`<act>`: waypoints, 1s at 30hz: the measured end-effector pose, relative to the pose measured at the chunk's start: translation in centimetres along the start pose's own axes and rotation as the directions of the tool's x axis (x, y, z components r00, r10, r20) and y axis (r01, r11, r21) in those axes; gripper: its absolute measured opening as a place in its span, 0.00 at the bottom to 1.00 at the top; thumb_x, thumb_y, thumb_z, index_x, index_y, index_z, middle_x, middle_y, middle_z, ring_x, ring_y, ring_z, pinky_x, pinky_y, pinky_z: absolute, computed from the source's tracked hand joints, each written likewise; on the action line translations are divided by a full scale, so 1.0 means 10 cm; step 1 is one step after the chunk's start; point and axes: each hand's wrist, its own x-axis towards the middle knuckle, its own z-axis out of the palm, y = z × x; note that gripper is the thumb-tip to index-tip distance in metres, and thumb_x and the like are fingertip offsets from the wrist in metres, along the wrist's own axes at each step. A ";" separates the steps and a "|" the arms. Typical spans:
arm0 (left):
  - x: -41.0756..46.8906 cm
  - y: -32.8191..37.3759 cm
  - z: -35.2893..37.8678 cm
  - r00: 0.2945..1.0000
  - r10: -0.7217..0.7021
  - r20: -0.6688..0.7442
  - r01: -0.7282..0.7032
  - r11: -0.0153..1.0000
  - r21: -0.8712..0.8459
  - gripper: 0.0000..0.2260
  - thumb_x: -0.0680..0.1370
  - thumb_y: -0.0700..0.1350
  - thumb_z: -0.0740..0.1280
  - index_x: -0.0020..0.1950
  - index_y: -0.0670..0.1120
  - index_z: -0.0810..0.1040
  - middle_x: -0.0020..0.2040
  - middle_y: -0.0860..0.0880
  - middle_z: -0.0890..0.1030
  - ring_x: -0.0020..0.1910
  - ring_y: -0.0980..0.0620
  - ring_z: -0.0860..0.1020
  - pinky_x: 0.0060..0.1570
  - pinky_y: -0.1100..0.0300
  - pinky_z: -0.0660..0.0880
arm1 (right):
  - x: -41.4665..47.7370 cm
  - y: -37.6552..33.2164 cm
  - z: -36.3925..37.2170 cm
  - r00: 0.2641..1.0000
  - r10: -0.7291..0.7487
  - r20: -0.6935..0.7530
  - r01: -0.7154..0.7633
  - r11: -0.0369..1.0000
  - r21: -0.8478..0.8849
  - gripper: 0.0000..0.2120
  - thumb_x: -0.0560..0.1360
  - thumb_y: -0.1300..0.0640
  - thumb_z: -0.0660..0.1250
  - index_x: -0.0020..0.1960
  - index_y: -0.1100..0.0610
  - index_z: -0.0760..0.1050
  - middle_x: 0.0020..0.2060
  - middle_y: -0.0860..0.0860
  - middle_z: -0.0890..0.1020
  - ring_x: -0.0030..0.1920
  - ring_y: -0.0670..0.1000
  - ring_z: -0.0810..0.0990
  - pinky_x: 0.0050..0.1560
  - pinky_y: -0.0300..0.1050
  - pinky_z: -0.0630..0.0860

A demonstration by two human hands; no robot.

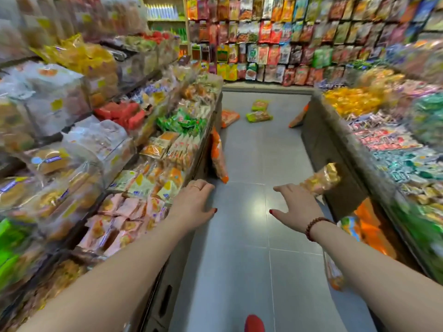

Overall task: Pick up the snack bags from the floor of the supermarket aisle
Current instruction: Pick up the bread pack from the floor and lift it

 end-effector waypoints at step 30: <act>6.50 0.06 1.41 0.919 0.380 0.105 -0.358 0.915 -0.185 0.27 0.74 0.54 0.69 0.70 0.47 0.68 0.67 0.48 0.70 0.66 0.47 0.69 0.63 0.55 0.68 | 4.60 3.08 -0.02 0.911 0.412 -0.020 -0.407 0.907 0.104 0.30 0.73 0.42 0.67 0.71 0.51 0.64 0.67 0.49 0.70 0.67 0.51 0.67 0.68 0.45 0.65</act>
